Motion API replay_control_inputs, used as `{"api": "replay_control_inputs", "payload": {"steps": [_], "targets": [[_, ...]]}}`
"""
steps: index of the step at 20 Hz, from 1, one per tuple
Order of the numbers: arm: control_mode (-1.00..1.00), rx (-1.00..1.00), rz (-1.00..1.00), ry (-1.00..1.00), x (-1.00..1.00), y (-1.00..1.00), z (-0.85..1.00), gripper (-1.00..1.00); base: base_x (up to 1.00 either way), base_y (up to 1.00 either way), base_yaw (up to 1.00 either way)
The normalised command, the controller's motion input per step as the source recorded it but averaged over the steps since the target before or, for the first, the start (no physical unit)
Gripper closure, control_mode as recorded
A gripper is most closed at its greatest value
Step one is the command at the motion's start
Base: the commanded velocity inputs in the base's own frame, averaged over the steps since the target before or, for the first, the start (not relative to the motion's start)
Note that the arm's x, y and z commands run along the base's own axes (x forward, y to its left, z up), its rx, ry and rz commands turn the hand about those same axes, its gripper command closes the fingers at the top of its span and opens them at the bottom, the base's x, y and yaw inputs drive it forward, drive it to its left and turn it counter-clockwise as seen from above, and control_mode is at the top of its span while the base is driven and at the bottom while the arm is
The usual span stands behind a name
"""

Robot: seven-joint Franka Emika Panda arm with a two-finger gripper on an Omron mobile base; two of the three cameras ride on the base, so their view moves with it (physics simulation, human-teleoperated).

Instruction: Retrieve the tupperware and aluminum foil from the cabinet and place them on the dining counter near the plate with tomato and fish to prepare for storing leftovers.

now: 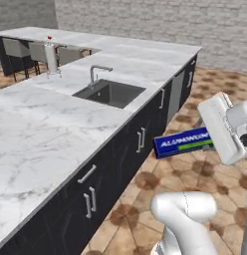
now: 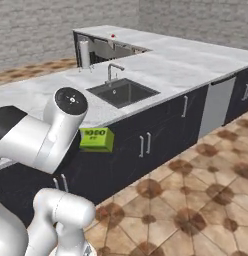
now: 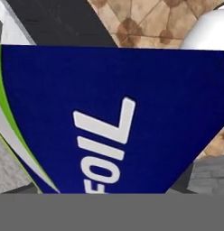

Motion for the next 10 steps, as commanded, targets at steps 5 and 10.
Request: {"api": "replay_control_inputs", "payload": {"steps": [5, 10], "targets": [[1.0, 0.0, 0.0, 0.0, 0.0, 0.0, 0.0, 1.0, 0.58, 0.19, 0.3], [1.0, 0.0, 0.0, 0.0, 0.0, 0.0, 0.0, 1.0, 0.57, -0.88, 0.0]]}}
